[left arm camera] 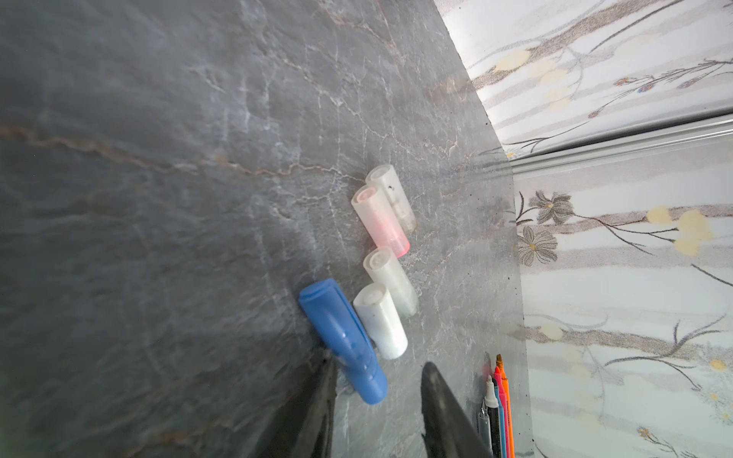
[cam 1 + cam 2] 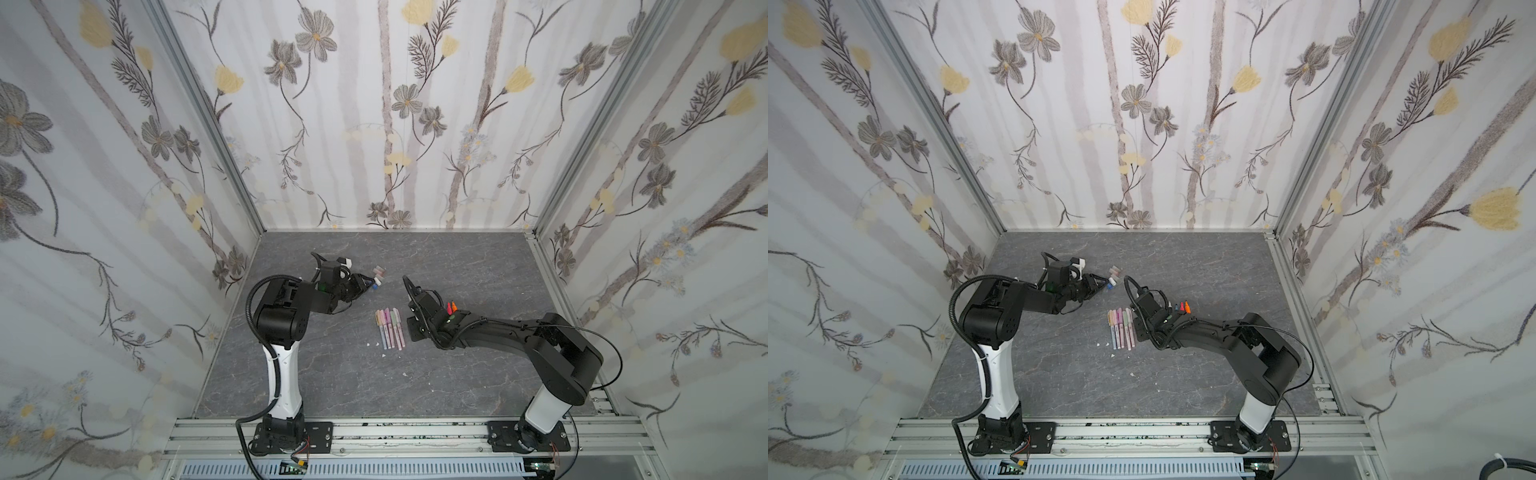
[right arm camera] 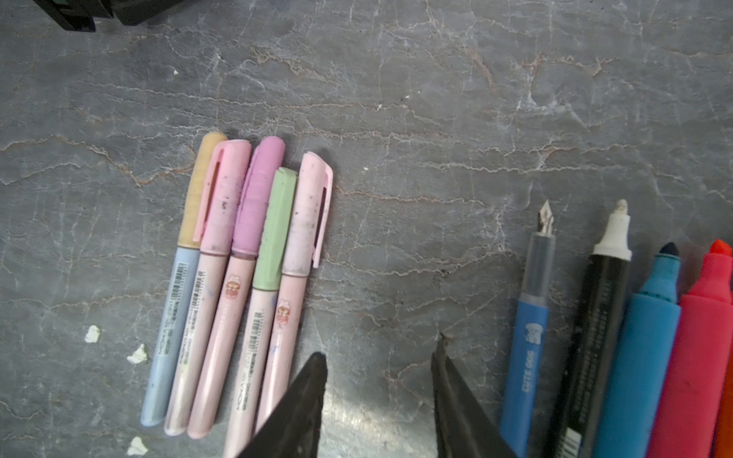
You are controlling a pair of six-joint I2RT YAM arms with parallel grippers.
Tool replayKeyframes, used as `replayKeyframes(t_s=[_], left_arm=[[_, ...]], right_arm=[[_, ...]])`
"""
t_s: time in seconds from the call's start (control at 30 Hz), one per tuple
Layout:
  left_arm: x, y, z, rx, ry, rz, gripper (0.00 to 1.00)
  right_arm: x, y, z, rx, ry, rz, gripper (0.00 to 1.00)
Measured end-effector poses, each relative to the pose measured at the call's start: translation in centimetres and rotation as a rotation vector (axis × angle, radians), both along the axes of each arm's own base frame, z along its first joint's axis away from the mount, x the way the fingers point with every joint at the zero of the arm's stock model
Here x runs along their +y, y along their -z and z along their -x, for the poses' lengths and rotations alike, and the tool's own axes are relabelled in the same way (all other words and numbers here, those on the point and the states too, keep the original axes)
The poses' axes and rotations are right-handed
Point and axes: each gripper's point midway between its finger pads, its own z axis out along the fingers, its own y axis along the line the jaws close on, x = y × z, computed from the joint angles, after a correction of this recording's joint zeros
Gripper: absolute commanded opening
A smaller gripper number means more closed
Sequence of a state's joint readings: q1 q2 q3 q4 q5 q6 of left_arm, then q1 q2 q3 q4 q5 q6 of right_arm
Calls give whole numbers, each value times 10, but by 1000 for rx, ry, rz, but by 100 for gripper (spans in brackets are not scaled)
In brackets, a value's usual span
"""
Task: Remove pen caps from pens
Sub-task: Rotate the pen cap at the top-center of the table, then pick up the pen from the center of the table.
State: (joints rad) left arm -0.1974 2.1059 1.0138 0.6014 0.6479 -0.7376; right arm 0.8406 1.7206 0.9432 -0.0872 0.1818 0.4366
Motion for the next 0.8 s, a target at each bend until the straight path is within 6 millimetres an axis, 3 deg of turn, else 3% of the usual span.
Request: replayKeyframes(t_s=[0.27, 0.57, 0.8], left_arm=[[8, -5, 22, 44, -8, -10, 39], [19, -50, 43, -26, 2, -36, 40], [29, -63, 55, -47, 5, -64, 40]], right_arm=[[3, 3, 3, 6, -11, 2, 44], [17, 3, 9, 20, -40, -18, 44], [25, 6, 11, 29, -50, -19, 42]])
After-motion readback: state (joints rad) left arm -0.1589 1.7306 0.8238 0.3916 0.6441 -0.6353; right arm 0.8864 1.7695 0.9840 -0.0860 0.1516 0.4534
